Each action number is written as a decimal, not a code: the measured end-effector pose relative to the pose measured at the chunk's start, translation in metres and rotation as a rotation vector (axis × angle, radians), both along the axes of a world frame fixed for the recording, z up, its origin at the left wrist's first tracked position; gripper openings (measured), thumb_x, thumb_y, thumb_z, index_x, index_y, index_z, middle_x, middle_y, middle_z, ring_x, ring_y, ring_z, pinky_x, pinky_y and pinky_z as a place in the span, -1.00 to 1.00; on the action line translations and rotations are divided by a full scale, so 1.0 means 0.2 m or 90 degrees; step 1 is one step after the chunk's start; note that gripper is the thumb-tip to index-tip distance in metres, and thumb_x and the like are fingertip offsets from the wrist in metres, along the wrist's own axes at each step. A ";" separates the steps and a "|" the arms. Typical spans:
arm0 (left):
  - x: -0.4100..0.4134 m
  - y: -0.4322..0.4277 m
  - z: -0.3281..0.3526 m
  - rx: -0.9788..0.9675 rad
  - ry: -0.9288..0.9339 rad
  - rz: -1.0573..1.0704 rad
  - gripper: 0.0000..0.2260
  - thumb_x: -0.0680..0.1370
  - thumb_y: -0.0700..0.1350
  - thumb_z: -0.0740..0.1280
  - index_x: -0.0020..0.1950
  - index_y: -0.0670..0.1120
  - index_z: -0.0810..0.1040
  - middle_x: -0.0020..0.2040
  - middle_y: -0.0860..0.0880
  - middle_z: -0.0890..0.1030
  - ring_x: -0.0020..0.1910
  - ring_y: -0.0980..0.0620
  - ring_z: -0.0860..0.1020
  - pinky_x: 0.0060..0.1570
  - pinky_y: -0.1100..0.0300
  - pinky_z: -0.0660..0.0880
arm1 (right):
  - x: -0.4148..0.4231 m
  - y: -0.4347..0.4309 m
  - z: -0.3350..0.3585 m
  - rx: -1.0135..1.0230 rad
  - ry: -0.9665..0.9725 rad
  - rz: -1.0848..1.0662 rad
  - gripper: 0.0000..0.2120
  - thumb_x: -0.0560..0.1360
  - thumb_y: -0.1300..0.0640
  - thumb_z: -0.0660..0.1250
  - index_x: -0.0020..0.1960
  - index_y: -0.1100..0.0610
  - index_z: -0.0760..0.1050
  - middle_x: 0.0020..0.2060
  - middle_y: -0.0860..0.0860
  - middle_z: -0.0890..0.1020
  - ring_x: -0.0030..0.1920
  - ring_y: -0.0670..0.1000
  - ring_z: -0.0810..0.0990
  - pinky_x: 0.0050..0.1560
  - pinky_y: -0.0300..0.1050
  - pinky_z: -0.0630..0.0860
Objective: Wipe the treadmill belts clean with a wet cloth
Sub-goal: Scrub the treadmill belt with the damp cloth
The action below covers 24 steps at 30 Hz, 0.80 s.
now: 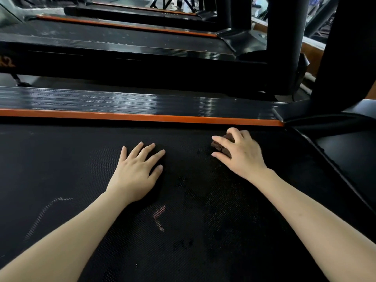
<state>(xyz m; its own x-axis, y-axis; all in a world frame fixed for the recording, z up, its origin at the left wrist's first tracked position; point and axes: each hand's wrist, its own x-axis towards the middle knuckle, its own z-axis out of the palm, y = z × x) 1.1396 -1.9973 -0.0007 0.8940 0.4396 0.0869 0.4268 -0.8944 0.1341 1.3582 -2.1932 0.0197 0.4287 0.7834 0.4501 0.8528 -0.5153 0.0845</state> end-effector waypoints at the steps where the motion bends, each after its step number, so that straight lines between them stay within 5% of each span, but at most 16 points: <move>1: 0.00 0.00 0.00 0.001 0.002 0.000 -0.27 0.37 0.29 -0.37 0.51 0.22 0.08 0.55 0.07 0.10 0.54 -0.02 -0.05 0.47 -0.13 -0.16 | 0.02 0.01 0.00 -0.005 0.048 0.010 -0.55 0.44 -0.18 0.35 0.26 -0.01 0.53 0.07 0.13 0.50 0.01 0.21 0.50 -0.17 0.07 0.55; 9: 0.00 0.00 0.00 -0.010 -0.015 -0.002 -0.28 0.39 0.28 -0.34 0.51 0.20 0.14 0.54 0.05 0.14 0.54 -0.03 -0.02 0.47 -0.16 -0.13 | 0.09 0.29 0.02 0.150 0.219 -0.348 -0.72 0.56 -0.09 0.26 0.18 0.03 0.48 0.07 0.10 0.54 -0.01 0.14 0.54 -0.17 -0.12 0.37; 16: -0.01 0.02 0.00 -0.018 -0.022 -0.007 -0.29 0.40 0.29 -0.32 0.50 0.20 0.15 0.53 0.05 0.16 0.53 -0.03 0.00 0.47 -0.17 -0.14 | -0.14 0.54 -0.02 0.113 0.154 -0.095 -0.65 0.54 -0.05 0.30 0.25 0.09 0.39 0.04 0.04 0.58 -0.02 0.07 0.57 -0.16 -0.14 0.42; 21: 0.00 0.01 0.00 -0.018 -0.023 -0.006 -0.29 0.39 0.28 -0.33 0.51 0.20 0.14 0.54 0.06 0.14 0.53 -0.03 -0.02 0.46 -0.15 -0.15 | 0.13 0.35 0.01 0.127 0.194 -0.283 -0.62 0.55 -0.12 0.27 0.24 0.09 0.36 0.07 0.12 0.56 0.00 0.16 0.57 -0.10 -0.02 0.49; 24: 0.00 0.01 0.00 -0.013 -0.020 -0.003 -0.28 0.38 0.27 -0.33 0.51 0.19 0.14 0.54 0.05 0.15 0.53 -0.03 -0.02 0.46 -0.17 -0.14 | 0.08 0.36 -0.01 0.107 0.168 -0.255 -0.66 0.56 -0.13 0.23 0.18 0.09 0.41 0.05 0.13 0.55 -0.02 0.16 0.57 -0.17 -0.06 0.46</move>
